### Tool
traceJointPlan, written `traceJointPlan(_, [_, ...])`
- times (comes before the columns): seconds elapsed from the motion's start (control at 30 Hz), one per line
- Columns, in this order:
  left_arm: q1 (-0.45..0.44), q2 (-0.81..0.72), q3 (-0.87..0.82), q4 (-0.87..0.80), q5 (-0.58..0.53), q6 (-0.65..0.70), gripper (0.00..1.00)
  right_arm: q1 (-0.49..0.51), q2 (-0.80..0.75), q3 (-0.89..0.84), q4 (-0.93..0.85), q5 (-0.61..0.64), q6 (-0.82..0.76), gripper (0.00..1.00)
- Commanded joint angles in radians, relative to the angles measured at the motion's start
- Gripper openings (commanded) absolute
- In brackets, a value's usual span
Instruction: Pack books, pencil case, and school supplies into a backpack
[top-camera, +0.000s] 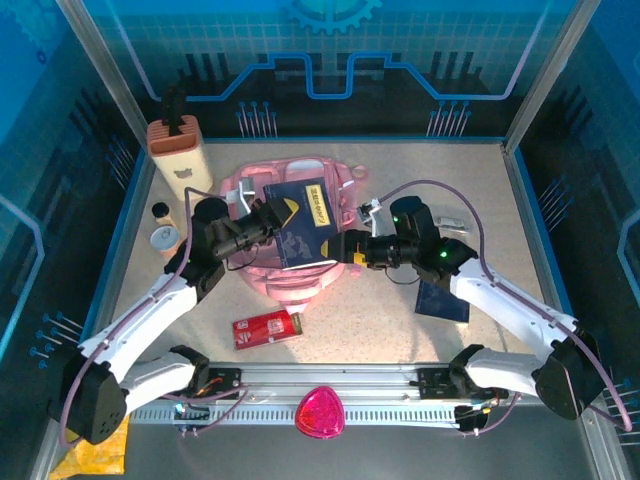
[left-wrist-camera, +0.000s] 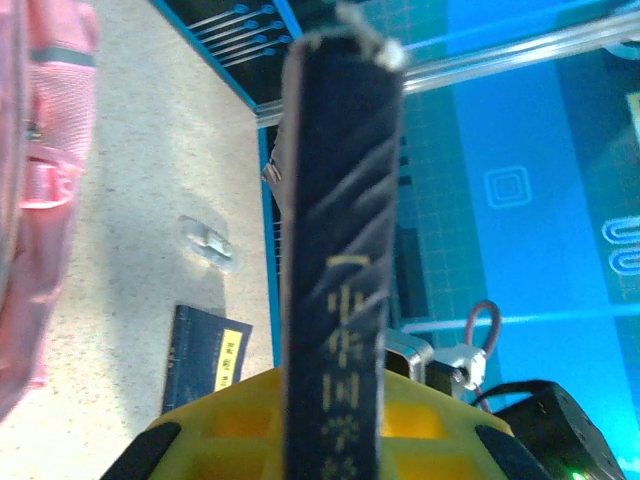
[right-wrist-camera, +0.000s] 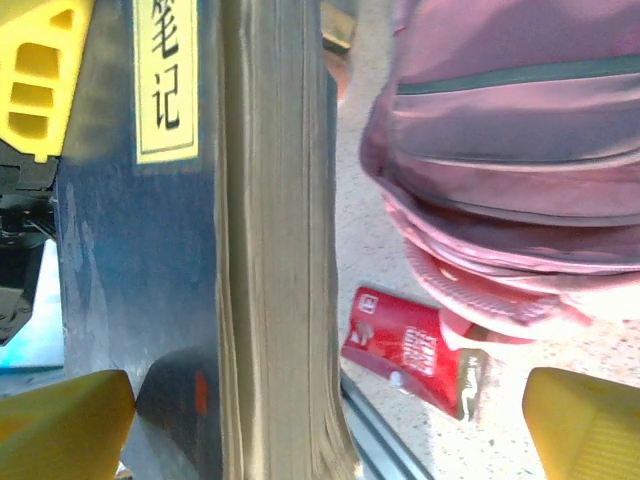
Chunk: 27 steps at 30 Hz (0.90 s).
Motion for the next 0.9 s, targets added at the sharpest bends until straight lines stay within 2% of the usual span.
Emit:
traceJointPlan(0.0, [-0.05,-0.03,0.054,0.017,-0.051,0.049,0.0,-0.008,-0.001,-0.001,0.104,-0.135,0.058,1.0])
traceJointPlan(0.13, [-0.073,-0.033,0.063,0.005,-0.072,0.075,0.0,-0.01,-0.009,0.009,0.114,-0.15,0.089,1.0])
traceJointPlan(0.27, [-0.074,-0.054,0.048,-0.047,-0.107,0.111,0.0,-0.02,-0.042,-0.016,0.227,-0.206,0.161,0.97])
traceJointPlan(0.4, [-0.074,-0.053,0.045,-0.08,-0.117,0.143,0.0,-0.032,-0.076,-0.053,0.295,-0.237,0.209,0.8])
traceJointPlan(0.6, [-0.076,-0.04,0.019,-0.048,-0.106,0.145,0.0,-0.032,-0.075,-0.047,0.166,-0.204,0.121,0.54])
traceJointPlan(0.87, [-0.087,-0.041,0.002,-0.06,-0.094,0.158,0.0,-0.034,-0.085,-0.072,0.132,-0.161,0.084,0.15])
